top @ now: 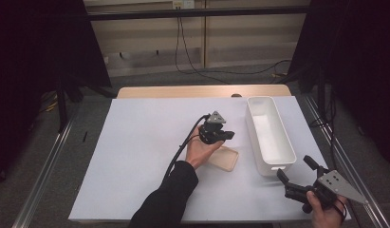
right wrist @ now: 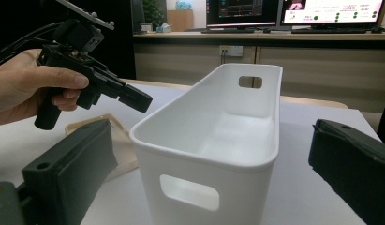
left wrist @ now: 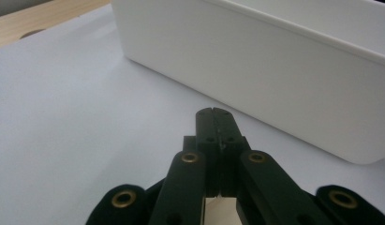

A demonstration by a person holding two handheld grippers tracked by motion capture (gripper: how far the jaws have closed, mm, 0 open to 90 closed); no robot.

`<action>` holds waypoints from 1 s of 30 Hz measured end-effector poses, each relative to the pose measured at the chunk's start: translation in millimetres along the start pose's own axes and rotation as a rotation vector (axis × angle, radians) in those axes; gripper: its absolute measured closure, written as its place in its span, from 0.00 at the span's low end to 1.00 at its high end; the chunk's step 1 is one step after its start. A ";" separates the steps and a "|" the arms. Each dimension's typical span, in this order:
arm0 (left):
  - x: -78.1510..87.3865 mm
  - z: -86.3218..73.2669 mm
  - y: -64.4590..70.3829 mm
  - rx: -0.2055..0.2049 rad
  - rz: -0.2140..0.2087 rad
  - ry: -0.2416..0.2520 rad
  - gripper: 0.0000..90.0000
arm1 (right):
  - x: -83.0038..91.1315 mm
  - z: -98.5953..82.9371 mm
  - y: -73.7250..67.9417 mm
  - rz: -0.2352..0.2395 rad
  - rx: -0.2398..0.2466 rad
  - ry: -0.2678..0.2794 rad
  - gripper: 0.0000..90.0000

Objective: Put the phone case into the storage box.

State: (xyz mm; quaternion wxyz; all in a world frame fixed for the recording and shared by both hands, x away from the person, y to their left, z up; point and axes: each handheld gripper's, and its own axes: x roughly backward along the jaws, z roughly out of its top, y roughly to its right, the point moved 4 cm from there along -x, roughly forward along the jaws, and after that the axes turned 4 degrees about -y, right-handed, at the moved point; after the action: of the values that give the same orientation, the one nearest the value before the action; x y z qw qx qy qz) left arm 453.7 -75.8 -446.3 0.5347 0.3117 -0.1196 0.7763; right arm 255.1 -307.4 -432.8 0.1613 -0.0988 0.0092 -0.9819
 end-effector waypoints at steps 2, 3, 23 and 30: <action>-1.2 0.9 -0.9 -0.001 0.001 -0.024 1.00 | -0.1 0.1 0.0 0.000 0.001 0.002 0.00; -3.0 1.2 -1.5 0.005 0.004 -0.034 1.00 | 0.0 0.0 -0.2 0.000 -0.001 0.001 0.00; -32.1 1.1 -10.4 0.045 0.064 -0.199 1.00 | 0.0 -0.6 -0.3 0.006 0.001 -0.004 0.00; -39.1 -0.9 -13.2 0.060 0.074 -0.231 1.00 | 0.2 -0.6 -0.3 0.007 -0.001 -0.003 0.00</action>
State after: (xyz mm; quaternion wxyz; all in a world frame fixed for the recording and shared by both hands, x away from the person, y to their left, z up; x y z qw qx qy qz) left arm 474.6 -99.6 -472.8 0.4788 0.4101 -0.1685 0.7578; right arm 254.7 -307.2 -433.3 0.1648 -0.1002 0.0097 -0.9812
